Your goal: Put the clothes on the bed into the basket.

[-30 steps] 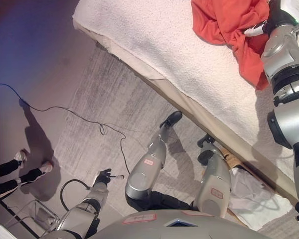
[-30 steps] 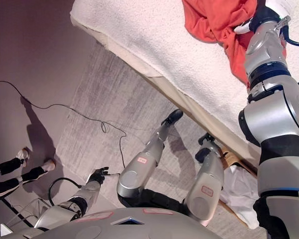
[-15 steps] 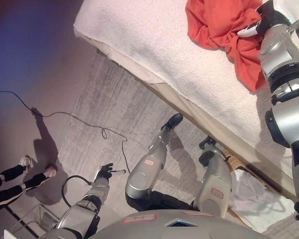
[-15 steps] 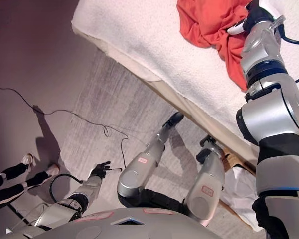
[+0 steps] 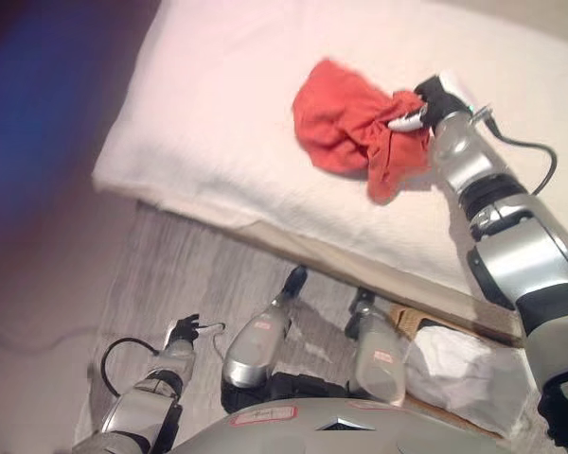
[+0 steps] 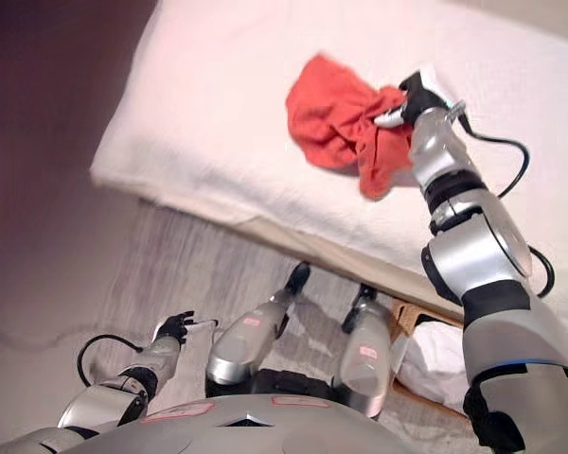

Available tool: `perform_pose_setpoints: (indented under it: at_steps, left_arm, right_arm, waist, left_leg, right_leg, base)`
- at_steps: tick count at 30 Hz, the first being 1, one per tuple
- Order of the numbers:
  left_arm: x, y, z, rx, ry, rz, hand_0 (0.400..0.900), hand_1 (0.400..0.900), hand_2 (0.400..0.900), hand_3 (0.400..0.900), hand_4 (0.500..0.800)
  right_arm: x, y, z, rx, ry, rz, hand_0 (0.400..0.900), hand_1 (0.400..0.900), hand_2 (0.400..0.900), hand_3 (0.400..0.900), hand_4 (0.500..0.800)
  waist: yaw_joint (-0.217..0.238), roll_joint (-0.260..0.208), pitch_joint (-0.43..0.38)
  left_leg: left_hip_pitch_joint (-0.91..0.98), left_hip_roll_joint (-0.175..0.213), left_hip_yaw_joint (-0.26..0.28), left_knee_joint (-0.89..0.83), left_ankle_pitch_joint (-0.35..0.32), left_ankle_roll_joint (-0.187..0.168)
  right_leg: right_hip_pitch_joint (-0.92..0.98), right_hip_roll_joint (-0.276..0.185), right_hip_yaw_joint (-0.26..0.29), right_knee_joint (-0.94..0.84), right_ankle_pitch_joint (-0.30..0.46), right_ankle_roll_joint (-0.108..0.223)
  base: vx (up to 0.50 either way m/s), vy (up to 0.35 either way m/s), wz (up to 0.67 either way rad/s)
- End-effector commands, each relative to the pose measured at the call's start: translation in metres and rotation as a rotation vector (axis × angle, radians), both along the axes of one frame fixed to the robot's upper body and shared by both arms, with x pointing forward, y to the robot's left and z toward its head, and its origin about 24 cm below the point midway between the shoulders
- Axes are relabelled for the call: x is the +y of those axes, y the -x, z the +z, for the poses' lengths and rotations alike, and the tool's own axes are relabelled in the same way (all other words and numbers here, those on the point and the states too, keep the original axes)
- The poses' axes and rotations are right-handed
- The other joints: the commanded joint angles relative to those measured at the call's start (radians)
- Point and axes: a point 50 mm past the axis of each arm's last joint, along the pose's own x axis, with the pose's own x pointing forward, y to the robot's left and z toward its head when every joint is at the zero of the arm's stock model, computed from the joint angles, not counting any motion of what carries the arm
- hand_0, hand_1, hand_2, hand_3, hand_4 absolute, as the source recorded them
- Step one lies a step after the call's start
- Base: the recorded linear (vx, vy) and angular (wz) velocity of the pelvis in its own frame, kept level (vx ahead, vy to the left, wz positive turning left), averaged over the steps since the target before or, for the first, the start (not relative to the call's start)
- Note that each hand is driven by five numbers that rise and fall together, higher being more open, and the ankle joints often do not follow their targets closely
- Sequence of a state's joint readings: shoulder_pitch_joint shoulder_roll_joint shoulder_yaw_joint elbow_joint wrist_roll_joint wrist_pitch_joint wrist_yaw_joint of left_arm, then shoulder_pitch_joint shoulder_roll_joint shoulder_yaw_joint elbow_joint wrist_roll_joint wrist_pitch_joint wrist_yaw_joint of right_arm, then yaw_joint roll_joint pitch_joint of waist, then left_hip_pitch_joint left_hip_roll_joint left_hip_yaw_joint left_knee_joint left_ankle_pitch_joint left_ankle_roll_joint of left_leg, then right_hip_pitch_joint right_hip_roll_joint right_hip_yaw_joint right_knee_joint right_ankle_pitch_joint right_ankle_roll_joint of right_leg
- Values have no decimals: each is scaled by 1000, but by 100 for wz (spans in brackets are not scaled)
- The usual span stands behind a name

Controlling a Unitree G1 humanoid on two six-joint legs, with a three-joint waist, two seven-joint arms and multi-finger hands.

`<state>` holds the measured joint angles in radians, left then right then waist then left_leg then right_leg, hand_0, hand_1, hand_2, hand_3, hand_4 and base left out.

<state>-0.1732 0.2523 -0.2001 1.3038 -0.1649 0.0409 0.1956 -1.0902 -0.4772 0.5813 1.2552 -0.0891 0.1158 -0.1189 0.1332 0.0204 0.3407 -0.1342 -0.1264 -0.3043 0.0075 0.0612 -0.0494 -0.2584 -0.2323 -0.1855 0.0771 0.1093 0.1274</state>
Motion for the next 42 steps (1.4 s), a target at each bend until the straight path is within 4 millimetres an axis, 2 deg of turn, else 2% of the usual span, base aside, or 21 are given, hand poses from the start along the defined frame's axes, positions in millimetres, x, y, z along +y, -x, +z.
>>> perform_pose_setpoints:
  at_steps: [1, 7, 13, 22, 29, 36, 37, 39, 42]
  left_arm:
    - [35, 46, -3, 146, -89, 64, 900, 900, 900, 900, 800]
    - [38, 56, -4, 185, -81, 78, 900, 900, 900, 900, 800]
    - [36, 70, -8, 243, -71, 51, 900, 900, 900, 900, 800]
    - [32, 65, -8, 248, -62, -3, 900, 900, 900, 900, 800]
    - [29, 59, -8, 248, -64, -52, 900, 900, 900, 900, 800]
    - [28, 47, -6, 231, -73, -90, 900, 900, 900, 900, 800]
    - [38, 34, 1, 255, -111, -99, 900, 900, 900, 900, 800]
    - [47, 42, 2, 243, -116, -69, 900, 900, 900, 900, 800]
    - [53, 45, 4, 270, -150, -73, 900, 900, 900, 900, 800]
  right_arm:
    - [-25, 0, 32, -95, 77, -21, 400, 400, 400, 400, 500]
    - [-62, 18, 17, -60, 64, -84, 400, 400, 400, 400, 500]
    - [-94, 37, 8, -33, 71, -137, 400, 400, 400, 400, 500]
    - [-130, 71, -17, 15, 38, -222, 400, 400, 400, 400, 500]
    - [-164, 106, -44, 93, 5, -365, 400, 400, 400, 400, 500]
    - [-184, 142, -75, 214, -27, -494, 400, 400, 400, 400, 500]
    - [-175, 137, -83, 248, -20, -466, 400, 400, 400, 400, 500]
    - [-181, 145, -86, 263, -34, -503, 400, 400, 400, 400, 500]
    - [-172, 145, -98, 283, -61, -483, 400, 400, 400, 400, 500]
  waist:
    - [-44, -13, -86]
    - [-114, -17, -145]
    - [-173, -15, -159]
    - [-244, -8, -168]
    - [-275, -8, -165]
    - [-291, -16, -156]
    - [-310, -19, -162]
    - [-309, -22, -165]
    - [-305, -31, -163]
  left_leg:
    - [104, 38, 77, -34, -107, 29]
    - [183, 67, 155, -84, -115, 34]
    - [211, 58, 213, -95, -122, 44]
    - [251, 47, 283, -95, -146, 58]
    - [273, 43, 296, -95, -153, 62]
    - [292, 37, 303, -93, -160, 69]
    - [300, 37, 313, -94, -162, 67]
    - [305, 33, 325, -94, -170, 70]
    - [309, 28, 334, -94, -175, 75]
  right_leg:
    - [-46, -19, 95, 6, 84, 53]
    - [-17, 14, 153, -20, 100, 62]
    - [-36, 29, 210, 10, 109, 80]
    - [-45, 56, 282, 30, 112, 89]
    - [-37, 63, 305, 40, 109, 89]
    - [-28, 61, 314, 48, 112, 93]
    - [-29, 69, 327, 49, 111, 94]
    - [-30, 69, 335, 49, 113, 95]
    - [-35, 71, 349, 53, 116, 98]
  base:
    - [69, -16, -61]
    - [41, -11, -54]
    - [-17, 17, -39]
    - [9, 20, -33]
    - [-1, 8, -9]
    - [0, 2, -4]
    - [35, 11, -20]
    - [21, 12, -19]
    - [4, 0, -14]
